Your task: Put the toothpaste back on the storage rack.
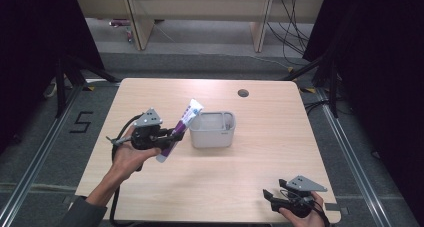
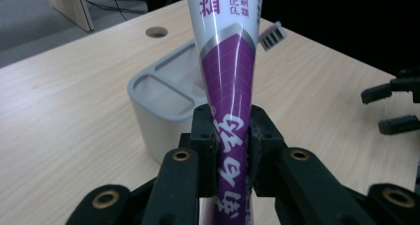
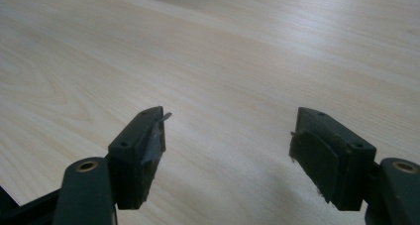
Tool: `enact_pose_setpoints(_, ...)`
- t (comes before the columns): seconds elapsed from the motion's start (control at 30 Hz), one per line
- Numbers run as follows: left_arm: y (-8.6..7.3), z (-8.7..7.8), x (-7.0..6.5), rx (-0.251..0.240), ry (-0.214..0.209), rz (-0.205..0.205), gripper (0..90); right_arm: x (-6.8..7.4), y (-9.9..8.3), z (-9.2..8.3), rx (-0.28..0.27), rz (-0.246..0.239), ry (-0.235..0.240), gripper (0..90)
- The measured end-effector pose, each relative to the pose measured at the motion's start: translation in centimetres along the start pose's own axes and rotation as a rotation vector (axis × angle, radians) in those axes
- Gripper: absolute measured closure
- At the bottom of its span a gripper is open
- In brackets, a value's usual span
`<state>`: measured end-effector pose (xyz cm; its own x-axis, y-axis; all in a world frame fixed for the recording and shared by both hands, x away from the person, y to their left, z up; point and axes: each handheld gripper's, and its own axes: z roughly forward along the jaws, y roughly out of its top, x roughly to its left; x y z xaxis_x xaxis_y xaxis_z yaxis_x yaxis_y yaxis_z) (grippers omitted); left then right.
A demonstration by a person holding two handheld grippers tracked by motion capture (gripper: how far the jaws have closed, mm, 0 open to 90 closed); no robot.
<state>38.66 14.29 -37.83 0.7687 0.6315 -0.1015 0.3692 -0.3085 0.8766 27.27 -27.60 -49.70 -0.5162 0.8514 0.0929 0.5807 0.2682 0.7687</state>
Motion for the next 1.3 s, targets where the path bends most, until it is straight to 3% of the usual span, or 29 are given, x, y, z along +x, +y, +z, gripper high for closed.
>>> enact_pose_setpoints(0.23,1.7,2.7,-0.5,-0.036,-0.016,-0.005,76.3,0.0,0.0,0.1,-0.001,0.013,0.01,29.2)
enact_pose_setpoints(0.27,1.9,2.9,-0.5,-0.032,-0.013,-0.008,76.3,-0.1,0.0,0.1,-0.008,-0.005,-0.001,29.2)
enact_pose_setpoints(0.33,2.4,3.4,-0.4,-0.047,-0.014,-0.012,76.3,0.2,0.0,0.0,0.001,0.028,0.004,29.2)
enact_pose_setpoints(0.4,2.9,3.9,-0.1,-0.076,-0.012,-0.028,76.3,0.0,0.0,0.0,-0.008,-0.003,-0.004,29.2)
enact_pose_setpoints(0.6,4.2,5.1,0.5,-0.124,0.013,-0.057,76.2,0.0,0.0,0.1,0.002,0.007,0.011,29.2)
enact_pose_setpoints(0.73,5.0,6.0,0.5,-0.144,0.021,-0.053,76.3,0.0,0.0,0.1,0.0,-0.005,0.004,29.2)
enact_pose_setpoints(1.3,6.5,10.0,0.7,-0.216,0.048,-0.061,76.3,0.1,0.0,0.1,0.002,0.004,0.024,29.2)
